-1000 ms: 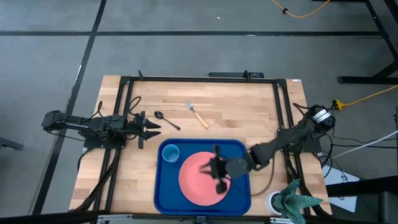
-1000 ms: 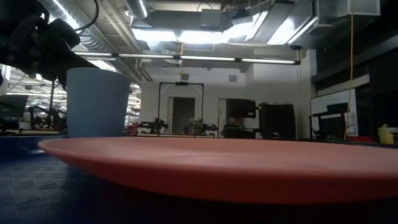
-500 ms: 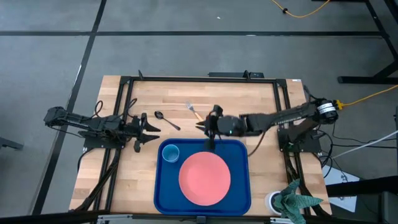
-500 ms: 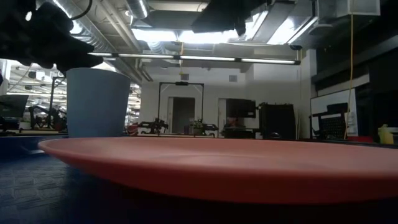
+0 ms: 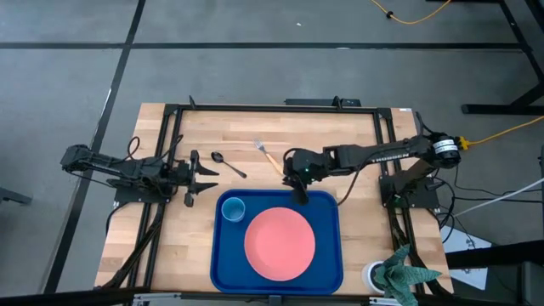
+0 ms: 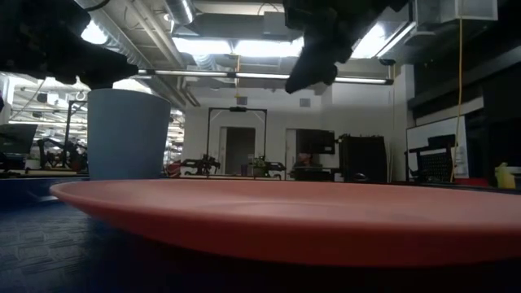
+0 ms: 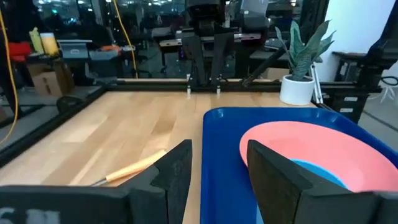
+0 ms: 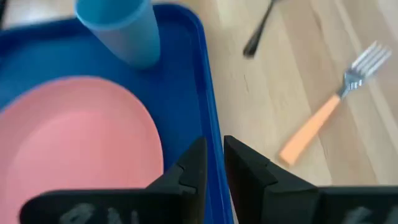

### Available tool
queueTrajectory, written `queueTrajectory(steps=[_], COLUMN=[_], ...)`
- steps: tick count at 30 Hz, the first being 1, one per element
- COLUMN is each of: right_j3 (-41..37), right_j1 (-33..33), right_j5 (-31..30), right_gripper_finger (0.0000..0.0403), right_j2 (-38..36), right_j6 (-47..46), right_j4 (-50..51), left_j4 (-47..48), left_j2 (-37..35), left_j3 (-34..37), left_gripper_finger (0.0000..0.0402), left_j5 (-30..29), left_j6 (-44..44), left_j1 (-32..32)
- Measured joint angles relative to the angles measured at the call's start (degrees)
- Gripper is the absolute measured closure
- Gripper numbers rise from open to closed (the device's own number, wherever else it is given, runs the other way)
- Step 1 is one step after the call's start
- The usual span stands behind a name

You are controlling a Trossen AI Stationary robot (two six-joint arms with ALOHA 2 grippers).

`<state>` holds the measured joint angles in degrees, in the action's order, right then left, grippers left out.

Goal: Pick and place plate/cup/fork/spoon on tray
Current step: Adjust the black spoon and orange fork on the table

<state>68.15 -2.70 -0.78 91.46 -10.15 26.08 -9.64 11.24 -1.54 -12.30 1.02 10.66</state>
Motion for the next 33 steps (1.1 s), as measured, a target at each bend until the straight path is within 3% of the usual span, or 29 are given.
queueTrajectory(steps=[10, 16, 20, 25, 31, 33], right_j3=[0.00, 0.00, 0.00, 0.01, 0.02, 0.02], right_j1=[0.18, 1.60, 2.70, 2.93, 2.93, 2.91], right_j5=[-0.51, -1.07, -5.13, -16.38, -25.53, -27.67], right_gripper_finger=[0.0343, 0.0343, 0.0343, 0.0343, 0.0343, 0.0343], right_j2=[0.00, -2.07, -5.68, -10.97, -14.72, -15.03], right_j6=[1.88, -2.18, -8.15, -12.31, -17.48, -18.68], right_j4=[2.50, 11.24, 17.95, 23.56, 27.15, 28.68], left_j4=[-2.01, -2.09, -0.58, 14.90, 37.02, 40.91], left_j2=[0.00, -0.01, 0.01, 1.86, 7.65, 10.16], left_j3=[-0.02, -0.07, -1.33, -9.32, -20.74, -23.21], left_gripper_finger=[0.0254, 0.0256, 0.0262, 0.0288, 0.0386, 0.0395], left_j5=[-1.91, -17.95, -22.21, -26.12, -28.36, -26.90], left_j6=[13.44, 13.78, 13.87, 18.15, 29.49, 32.04], left_j1=[-0.02, -0.03, -0.02, -0.75, -4.50, -6.21])
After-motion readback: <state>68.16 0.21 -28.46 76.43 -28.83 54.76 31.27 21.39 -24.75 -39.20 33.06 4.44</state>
